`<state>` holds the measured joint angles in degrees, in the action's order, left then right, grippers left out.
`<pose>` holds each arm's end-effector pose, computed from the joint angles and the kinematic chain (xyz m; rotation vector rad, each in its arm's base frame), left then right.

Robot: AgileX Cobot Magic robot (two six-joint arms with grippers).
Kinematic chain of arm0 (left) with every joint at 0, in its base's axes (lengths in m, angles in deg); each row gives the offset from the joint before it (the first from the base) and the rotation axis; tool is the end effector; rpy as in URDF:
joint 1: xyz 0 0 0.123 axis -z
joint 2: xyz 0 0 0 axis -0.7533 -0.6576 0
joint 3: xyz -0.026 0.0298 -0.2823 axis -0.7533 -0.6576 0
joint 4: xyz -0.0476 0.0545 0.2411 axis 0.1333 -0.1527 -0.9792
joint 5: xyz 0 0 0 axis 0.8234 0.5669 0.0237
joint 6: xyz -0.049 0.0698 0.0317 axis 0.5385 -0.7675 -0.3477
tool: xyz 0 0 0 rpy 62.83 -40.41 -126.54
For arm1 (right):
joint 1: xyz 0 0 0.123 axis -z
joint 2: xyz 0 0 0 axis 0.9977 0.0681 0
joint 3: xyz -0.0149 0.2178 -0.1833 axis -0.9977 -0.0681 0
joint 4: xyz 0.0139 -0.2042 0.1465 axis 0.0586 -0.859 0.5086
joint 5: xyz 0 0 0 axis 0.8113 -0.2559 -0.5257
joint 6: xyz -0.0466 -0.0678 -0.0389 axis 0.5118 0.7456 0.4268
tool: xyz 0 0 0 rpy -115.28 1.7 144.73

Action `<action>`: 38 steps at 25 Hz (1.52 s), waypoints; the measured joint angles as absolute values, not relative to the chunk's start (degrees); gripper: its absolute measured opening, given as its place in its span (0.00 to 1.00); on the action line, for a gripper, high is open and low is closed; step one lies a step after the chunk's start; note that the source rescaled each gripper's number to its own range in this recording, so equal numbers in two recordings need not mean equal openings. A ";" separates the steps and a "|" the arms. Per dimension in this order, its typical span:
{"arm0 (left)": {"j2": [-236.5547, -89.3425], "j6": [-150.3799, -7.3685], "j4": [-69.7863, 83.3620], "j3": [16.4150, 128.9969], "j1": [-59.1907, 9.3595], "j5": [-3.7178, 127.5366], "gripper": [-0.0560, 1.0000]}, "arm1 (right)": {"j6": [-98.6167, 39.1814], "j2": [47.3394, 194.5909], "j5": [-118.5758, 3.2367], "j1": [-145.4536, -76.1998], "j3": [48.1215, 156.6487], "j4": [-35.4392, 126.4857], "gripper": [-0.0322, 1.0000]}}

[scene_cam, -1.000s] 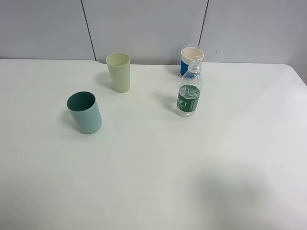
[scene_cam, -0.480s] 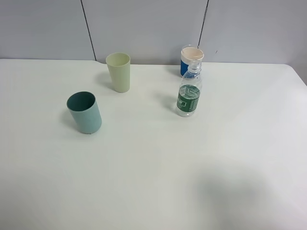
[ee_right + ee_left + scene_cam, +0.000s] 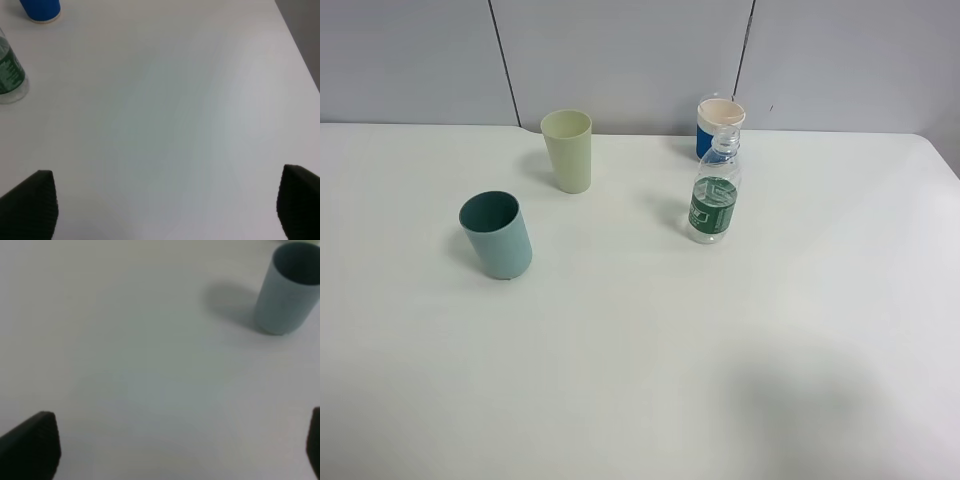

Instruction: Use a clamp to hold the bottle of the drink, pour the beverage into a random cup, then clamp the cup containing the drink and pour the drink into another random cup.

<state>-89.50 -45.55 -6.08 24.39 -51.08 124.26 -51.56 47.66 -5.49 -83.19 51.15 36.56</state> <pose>-0.0153 -0.0015 0.2821 -0.0250 2.0881 0.0178 -0.0064 -0.0012 0.2778 0.0348 2.0472 -0.0650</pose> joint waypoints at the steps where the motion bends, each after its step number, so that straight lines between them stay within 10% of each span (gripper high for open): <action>1: -89.50 -45.55 -6.08 24.39 -51.08 124.26 1.00 | -51.56 47.66 -5.49 -83.19 51.15 36.56 0.71; 38: -89.50 -45.44 -3.63 22.02 -48.27 118.60 1.00 | -51.56 47.66 -5.49 -83.19 51.15 36.56 0.71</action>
<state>-89.50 -45.44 -3.63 22.02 -48.27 118.60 -51.56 47.66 -5.49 -83.19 51.15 36.56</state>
